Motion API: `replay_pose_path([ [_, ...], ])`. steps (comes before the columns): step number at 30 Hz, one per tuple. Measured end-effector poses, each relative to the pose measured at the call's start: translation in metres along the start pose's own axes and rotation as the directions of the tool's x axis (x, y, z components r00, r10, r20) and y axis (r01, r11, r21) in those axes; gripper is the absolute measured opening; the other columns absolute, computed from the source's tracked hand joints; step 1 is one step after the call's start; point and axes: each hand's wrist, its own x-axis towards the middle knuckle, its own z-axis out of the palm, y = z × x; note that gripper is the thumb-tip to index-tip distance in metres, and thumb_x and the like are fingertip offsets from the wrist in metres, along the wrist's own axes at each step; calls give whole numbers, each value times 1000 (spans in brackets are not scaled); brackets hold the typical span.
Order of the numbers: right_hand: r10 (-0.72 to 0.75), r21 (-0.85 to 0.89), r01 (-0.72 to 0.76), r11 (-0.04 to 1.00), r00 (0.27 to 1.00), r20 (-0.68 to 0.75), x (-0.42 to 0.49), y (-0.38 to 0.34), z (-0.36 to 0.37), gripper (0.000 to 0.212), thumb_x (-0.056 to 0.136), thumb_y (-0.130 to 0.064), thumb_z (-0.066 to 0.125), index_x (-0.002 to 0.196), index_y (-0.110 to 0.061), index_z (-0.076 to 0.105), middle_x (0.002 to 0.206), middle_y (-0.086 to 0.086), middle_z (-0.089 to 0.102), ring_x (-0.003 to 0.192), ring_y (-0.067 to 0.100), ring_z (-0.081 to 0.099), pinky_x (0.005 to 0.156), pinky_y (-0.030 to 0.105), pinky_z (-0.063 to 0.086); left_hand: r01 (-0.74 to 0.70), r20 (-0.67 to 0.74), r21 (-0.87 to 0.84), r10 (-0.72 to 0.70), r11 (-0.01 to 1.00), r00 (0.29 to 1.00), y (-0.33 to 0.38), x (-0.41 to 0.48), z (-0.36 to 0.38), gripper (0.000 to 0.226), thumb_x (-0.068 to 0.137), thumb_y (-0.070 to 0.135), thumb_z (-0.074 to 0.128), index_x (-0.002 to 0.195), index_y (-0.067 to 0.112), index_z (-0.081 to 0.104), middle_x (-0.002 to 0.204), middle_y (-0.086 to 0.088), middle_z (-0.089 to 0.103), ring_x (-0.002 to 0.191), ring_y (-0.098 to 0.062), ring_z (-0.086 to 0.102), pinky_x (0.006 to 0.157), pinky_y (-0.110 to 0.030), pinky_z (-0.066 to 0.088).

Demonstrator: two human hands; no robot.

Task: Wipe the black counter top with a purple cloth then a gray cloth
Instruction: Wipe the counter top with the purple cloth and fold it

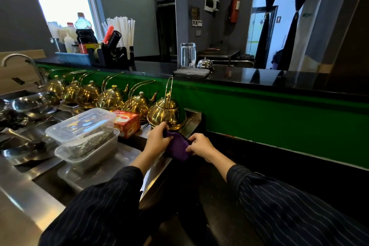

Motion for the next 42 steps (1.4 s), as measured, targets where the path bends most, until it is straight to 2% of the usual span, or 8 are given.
replay_pose_path([
  [5,-99,-165,82,983,990,-100,-20,-5,-39,49,82,-3,65,127,-6,47,123,12,36,97,26,52,72,31,47,-178,4,-51,178,983,984,54,5,6,23,83,5,64,102,13,53,93,-4,63,86,-23,62,71,-36,52],
  [10,-167,-276,89,957,947,-274,-43,0,-114,13,80,-6,56,87,-2,68,92,14,63,89,33,62,65,28,42,-238,124,-80,247,968,961,99,12,33,39,84,10,65,119,23,57,110,0,67,100,-13,61,91,-28,49],
  [15,-325,-352,196,915,876,-357,-76,19,-186,14,84,-6,52,79,-1,63,83,9,52,91,32,55,71,32,39,-178,267,-133,208,975,941,169,7,89,24,72,26,78,92,16,68,92,-1,71,87,-15,65,81,-31,53],
  [19,-343,-404,173,898,852,-396,-101,54,-239,10,89,-6,46,89,-6,56,88,16,64,86,35,59,69,36,41,-243,251,-160,277,957,927,232,6,123,27,69,18,77,63,22,51,81,-5,60,78,-19,56,68,-29,42],
  [26,-528,-596,156,787,669,-522,-154,106,-313,13,96,0,42,106,-9,43,97,11,50,71,31,54,62,48,46,-335,218,-296,405,894,888,328,1,173,23,74,7,69,71,16,48,64,4,52,61,-13,47,57,-26,38],
  [30,-654,-811,67,581,632,-416,-179,136,-362,22,86,3,62,103,-8,53,108,18,49,71,32,57,54,38,51,-387,169,-354,465,851,869,386,1,205,22,78,8,70,79,15,49,68,4,56,63,-12,51,60,-25,39],
  [34,-698,-901,-70,428,608,-379,-189,159,-413,18,75,5,77,88,1,64,117,28,57,87,34,68,69,33,60,-480,137,-386,564,788,814,444,5,224,19,81,7,66,85,17,50,73,3,59,69,-14,58,65,-27,46],
  [42,-602,-833,-276,480,587,-542,-163,153,-500,27,64,16,73,88,7,65,107,29,60,79,37,63,69,42,58,-615,113,-341,680,711,724,518,39,248,21,82,-5,51,100,5,54,87,-7,64,81,-21,60,67,-30,48],
])
